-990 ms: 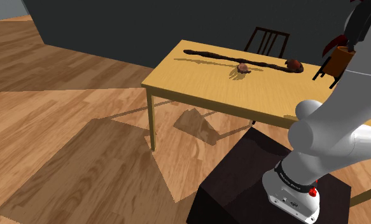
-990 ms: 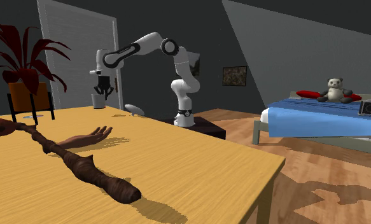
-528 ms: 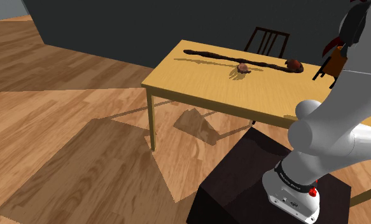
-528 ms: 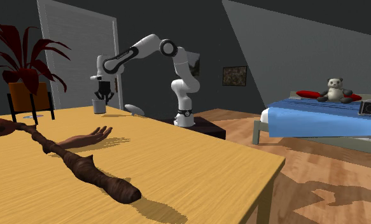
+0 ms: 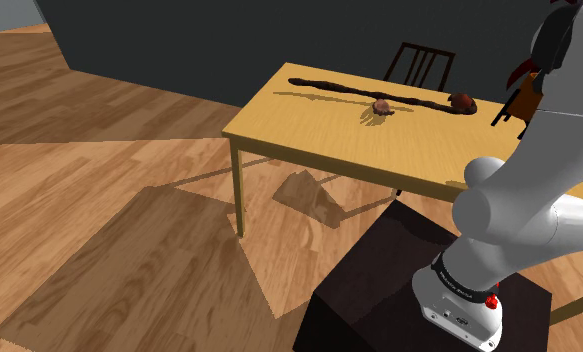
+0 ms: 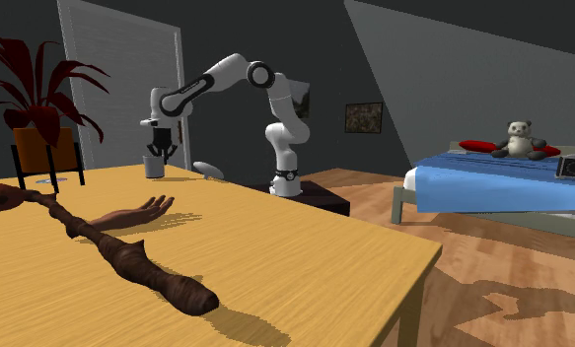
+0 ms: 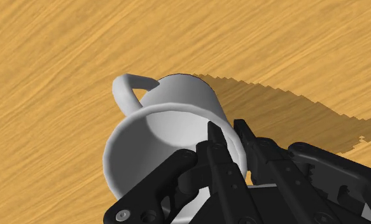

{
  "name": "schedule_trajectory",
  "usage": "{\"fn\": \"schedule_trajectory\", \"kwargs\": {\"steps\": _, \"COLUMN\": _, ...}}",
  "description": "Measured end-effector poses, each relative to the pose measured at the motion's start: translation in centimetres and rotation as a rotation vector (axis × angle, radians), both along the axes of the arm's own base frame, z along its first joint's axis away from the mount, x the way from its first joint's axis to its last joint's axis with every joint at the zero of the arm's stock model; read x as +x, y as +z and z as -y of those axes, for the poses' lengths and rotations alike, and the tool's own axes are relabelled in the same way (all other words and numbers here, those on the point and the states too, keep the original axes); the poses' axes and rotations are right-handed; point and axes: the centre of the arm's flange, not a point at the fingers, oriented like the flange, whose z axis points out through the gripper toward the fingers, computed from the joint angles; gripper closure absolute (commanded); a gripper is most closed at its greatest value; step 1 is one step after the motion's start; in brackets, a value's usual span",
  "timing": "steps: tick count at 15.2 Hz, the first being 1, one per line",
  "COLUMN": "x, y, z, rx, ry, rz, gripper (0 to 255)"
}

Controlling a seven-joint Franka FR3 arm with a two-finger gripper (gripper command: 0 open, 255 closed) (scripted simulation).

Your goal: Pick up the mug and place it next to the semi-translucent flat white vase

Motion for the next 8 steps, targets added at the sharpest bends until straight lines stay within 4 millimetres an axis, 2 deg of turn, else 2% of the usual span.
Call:
{"fn": "schedule_trajectory", "kwargs": {"steps": 1, "x": 0.0, "y": 0.0, "z": 0.0, "rx": 0.0, "ry": 0.0, "rz": 0.0, "gripper": 0}}
{"fn": "schedule_trajectory", "kwargs": {"steps": 7, "x": 0.0, "y": 0.01, "z": 0.01, "rx": 0.0, "ry": 0.0, "rz": 0.0, "gripper": 0}}
{"fn": "schedule_trajectory", "kwargs": {"steps": 8, "x": 0.06, "y": 0.55, "z": -0.06, "rx": 0.0, "ry": 0.0, "rz": 0.0, "gripper": 0}}
